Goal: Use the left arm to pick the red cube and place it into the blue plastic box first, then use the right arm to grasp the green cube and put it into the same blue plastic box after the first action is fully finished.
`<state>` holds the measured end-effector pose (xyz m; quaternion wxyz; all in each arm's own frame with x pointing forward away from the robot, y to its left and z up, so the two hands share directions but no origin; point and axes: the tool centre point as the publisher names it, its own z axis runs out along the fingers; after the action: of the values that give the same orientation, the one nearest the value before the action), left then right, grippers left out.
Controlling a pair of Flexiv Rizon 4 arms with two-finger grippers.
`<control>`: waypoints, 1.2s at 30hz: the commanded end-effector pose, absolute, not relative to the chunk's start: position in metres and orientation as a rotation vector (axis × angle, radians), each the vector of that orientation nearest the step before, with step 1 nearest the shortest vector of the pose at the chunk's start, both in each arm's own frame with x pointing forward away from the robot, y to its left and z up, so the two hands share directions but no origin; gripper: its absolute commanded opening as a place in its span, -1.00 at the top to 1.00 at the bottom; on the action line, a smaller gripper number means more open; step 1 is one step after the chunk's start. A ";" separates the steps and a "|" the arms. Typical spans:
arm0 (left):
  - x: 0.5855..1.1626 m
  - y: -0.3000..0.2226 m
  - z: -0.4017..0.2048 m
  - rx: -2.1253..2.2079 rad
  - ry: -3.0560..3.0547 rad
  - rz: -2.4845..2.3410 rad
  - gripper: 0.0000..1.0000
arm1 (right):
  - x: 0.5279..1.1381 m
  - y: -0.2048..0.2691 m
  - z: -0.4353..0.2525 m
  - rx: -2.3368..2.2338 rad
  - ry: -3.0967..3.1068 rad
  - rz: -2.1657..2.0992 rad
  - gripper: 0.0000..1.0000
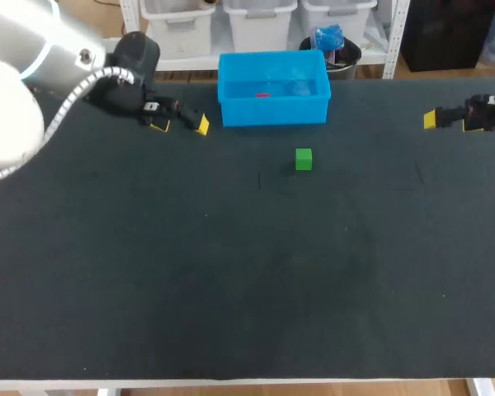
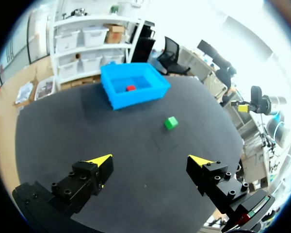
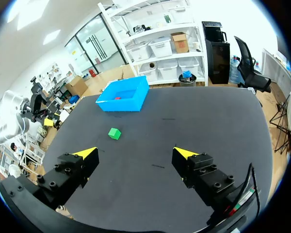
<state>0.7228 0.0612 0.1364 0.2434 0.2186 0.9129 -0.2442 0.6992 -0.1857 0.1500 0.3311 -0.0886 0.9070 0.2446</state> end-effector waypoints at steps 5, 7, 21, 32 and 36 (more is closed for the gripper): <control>0.716 0.067 0.135 0.540 2.363 -0.711 -1.00 | 0.700 -0.185 0.150 -0.231 2.372 0.636 -1.00; 0.716 0.068 0.135 0.535 2.372 -0.702 -1.00 | 0.700 -0.185 0.150 -0.231 2.372 0.636 -1.00; 0.716 0.068 0.135 0.535 2.372 -0.702 -1.00 | 0.704 -0.178 0.149 -0.248 2.407 0.621 -1.00; 0.716 0.068 0.135 0.535 2.372 -0.702 -1.00 | 0.724 -0.124 0.137 -0.190 2.697 0.378 -1.00; 0.716 0.068 0.135 0.535 2.372 -0.702 -1.00 | 0.729 -0.105 0.133 -0.181 2.758 0.279 -1.00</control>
<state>0.7157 0.0659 0.1355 0.2995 0.2001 0.8958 -0.2605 0.7185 -0.1222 0.1346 0.1964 -0.0812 0.9605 0.1797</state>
